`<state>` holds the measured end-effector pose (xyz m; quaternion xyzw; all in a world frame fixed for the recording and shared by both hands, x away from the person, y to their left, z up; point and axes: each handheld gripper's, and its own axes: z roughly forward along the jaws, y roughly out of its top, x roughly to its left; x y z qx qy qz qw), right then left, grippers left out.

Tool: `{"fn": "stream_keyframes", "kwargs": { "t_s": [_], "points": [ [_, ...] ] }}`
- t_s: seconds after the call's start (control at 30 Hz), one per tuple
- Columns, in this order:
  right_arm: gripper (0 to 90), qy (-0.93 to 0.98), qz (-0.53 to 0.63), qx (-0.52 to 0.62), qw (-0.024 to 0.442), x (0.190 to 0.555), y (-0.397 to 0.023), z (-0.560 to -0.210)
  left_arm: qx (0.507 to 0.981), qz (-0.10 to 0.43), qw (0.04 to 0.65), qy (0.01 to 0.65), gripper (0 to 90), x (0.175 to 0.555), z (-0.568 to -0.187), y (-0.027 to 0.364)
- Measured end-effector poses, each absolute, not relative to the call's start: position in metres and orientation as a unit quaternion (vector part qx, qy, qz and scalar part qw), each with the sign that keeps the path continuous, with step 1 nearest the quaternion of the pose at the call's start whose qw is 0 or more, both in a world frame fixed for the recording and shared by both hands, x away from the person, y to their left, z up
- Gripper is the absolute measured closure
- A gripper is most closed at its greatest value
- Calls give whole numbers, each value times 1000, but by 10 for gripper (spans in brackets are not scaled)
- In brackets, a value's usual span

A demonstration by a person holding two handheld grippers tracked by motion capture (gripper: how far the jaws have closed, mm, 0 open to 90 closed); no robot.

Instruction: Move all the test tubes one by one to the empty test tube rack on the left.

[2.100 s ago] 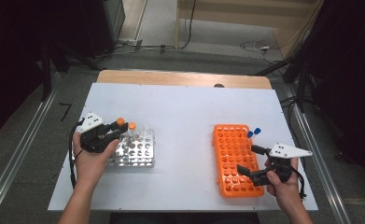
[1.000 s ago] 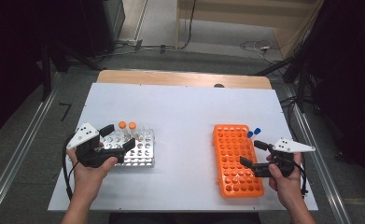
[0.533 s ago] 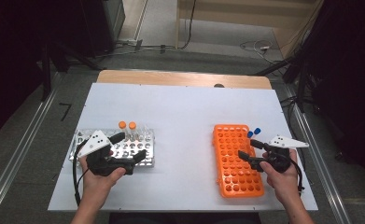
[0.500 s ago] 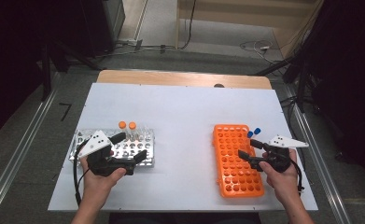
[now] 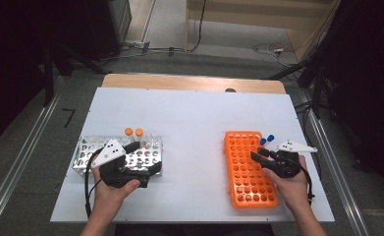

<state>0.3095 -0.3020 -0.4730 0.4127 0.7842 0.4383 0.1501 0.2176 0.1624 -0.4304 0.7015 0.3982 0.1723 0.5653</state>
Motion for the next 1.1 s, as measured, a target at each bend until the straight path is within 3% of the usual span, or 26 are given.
{"fn": "stream_keyframes", "kwargs": {
  "t_s": [0.17, 0.53, 1.1],
  "points": [
    [746, 788, 426, 408, 177, 309, -300, -474, 705, 170, 565, 394, 0, 217, -430, 158],
    [752, 769, 467, 385, 206, 293, -300, -449, 711, 162, 570, 378, 0, 215, -427, 144],
    [752, 818, 493, 270, 121, 258, -222, -436, 727, 127, 589, 328, 61, 215, -420, 106]
  ]
}}
